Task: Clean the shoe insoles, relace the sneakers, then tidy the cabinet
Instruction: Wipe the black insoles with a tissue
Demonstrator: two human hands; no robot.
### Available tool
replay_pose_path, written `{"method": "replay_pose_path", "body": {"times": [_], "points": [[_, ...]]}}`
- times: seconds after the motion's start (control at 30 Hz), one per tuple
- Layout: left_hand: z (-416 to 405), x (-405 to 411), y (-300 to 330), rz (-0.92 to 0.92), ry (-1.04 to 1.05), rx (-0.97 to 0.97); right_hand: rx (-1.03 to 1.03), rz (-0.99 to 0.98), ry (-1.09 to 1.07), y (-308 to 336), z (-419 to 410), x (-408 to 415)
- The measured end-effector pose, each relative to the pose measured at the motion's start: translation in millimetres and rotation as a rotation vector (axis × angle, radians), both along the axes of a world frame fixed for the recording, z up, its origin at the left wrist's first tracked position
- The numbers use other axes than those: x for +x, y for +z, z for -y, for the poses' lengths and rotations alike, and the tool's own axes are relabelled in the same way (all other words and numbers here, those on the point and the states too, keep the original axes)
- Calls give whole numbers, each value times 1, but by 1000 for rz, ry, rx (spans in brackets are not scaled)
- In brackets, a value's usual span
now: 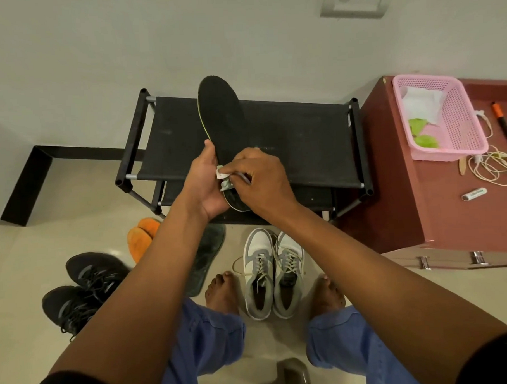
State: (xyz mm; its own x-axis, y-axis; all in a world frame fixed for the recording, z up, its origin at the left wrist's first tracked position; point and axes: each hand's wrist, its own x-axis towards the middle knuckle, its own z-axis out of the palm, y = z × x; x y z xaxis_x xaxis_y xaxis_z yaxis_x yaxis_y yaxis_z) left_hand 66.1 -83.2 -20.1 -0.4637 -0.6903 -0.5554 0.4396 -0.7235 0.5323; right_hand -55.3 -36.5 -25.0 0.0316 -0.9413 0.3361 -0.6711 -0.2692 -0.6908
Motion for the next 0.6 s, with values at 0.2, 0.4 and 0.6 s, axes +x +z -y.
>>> {"method": "replay_pose_path", "body": {"times": [0.2,0.4,0.6], "points": [[8,10,-2,-3,208,-10,51,-19,126,0,-11,3],[15,16,-5,-38,304,-2,21,-116,88,-1,-13,-5],[13,12,-1,-45,291,-12,-18,-213,-68,-3,-10,-10]]}}
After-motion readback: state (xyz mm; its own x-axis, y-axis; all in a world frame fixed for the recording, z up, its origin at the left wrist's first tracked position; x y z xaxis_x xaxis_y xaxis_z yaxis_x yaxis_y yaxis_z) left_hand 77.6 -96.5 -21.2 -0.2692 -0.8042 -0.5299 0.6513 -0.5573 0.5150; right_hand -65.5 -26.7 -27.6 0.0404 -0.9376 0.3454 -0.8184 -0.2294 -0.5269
